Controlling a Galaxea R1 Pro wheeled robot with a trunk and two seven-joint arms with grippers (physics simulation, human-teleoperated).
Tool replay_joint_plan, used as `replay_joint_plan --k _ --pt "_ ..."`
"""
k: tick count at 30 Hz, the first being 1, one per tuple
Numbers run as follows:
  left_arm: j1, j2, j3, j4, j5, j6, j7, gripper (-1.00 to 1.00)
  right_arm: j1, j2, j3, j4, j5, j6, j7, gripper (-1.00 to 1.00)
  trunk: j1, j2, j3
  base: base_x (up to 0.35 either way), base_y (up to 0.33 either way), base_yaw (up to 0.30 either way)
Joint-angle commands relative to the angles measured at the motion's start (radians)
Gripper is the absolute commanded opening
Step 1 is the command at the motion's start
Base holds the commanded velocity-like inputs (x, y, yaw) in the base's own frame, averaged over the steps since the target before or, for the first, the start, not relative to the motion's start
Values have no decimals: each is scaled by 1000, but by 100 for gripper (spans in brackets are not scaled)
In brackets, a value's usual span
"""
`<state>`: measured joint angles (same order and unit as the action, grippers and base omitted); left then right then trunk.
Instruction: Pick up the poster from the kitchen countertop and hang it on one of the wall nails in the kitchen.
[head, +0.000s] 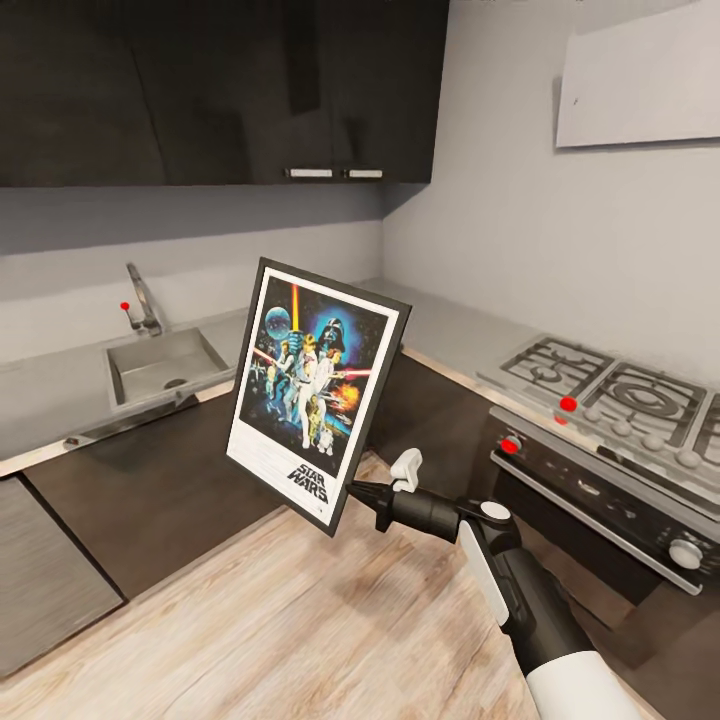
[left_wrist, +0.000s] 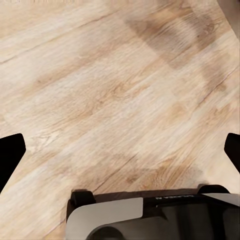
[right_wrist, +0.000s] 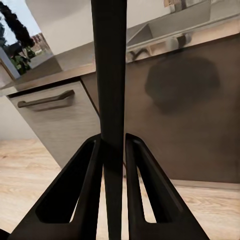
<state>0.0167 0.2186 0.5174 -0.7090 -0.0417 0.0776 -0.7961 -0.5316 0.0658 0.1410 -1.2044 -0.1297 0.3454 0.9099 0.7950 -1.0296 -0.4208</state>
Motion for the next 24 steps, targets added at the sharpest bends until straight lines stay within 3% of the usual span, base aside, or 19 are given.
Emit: replay_joint_plan --k 1,24 --pt "0 -1 4 -3 -4 8 -6 100 -1 0 0 0 -10 10 1 -100 -4 7 2 0 0 0" --pt "0 -1 4 -3 -4 7 -6 100 -1 0 0 0 -10 10 0 -100 -92 168 74 0 0 0"
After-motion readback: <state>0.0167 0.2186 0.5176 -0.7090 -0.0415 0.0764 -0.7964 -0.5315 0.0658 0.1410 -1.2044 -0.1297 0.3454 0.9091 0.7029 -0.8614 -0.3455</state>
